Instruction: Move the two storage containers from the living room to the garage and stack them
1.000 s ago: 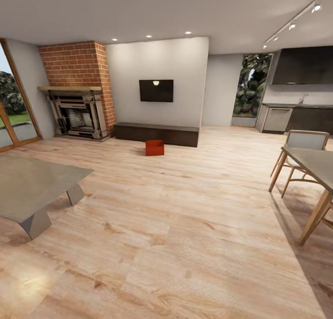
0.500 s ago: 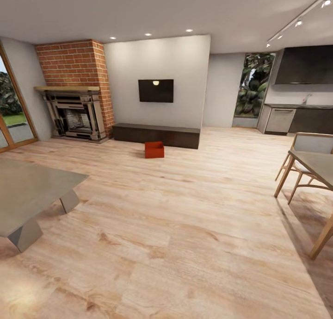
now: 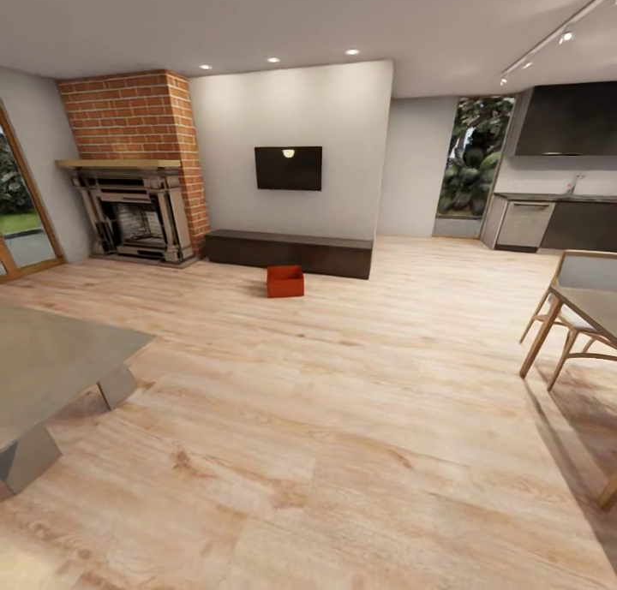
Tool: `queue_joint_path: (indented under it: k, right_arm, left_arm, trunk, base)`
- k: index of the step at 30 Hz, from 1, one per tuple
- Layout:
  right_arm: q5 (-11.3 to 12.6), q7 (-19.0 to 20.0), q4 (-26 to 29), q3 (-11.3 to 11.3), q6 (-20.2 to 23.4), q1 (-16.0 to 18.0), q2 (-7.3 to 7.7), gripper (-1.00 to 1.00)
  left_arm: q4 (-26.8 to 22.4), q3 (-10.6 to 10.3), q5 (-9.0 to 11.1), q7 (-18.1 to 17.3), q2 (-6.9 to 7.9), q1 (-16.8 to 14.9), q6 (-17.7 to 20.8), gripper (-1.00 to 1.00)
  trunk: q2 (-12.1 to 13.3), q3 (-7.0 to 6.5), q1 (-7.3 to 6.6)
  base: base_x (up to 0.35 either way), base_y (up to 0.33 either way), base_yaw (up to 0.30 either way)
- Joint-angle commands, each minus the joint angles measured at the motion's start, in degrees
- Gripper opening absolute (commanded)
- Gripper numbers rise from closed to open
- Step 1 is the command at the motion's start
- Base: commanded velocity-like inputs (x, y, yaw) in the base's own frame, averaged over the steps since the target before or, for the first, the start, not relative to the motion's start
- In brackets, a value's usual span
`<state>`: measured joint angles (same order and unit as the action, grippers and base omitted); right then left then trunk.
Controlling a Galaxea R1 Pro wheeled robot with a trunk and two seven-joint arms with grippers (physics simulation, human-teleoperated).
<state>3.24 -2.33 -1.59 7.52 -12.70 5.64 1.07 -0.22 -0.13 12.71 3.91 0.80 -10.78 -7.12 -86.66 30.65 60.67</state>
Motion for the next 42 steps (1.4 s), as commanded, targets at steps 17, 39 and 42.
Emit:
queue_joint_path:
  k: [17,39,42]
  right_arm:
    - [0.32,-0.13,-0.17,0.48,-0.31,0.07,-0.01,1.0]
    - [0.34,-0.13,-0.17,0.48,-0.31,0.07,-0.01,1.0]
    - [0.34,-0.13,-0.17,0.48,-0.31,0.07,-0.01,1.0]
  left_arm:
    - [0.04,-0.05,0.3,0.06,-0.01,-0.03,-0.17,1.0]
    - [0.04,-0.05,0.3,0.07,-0.01,-0.03,-0.17,1.0]
    - [0.04,-0.05,0.3,0.08,-0.01,-0.03,-0.17,1.0]
  trunk:
    - [-0.02,0.06,0.03]
    - [-0.02,0.06,0.03]
    - [-0.02,0.06,0.03]
  base:
    - [0.322,0.0,0.0]
    - [0.322,0.0,0.0]
    - [0.322,0.0,0.0]
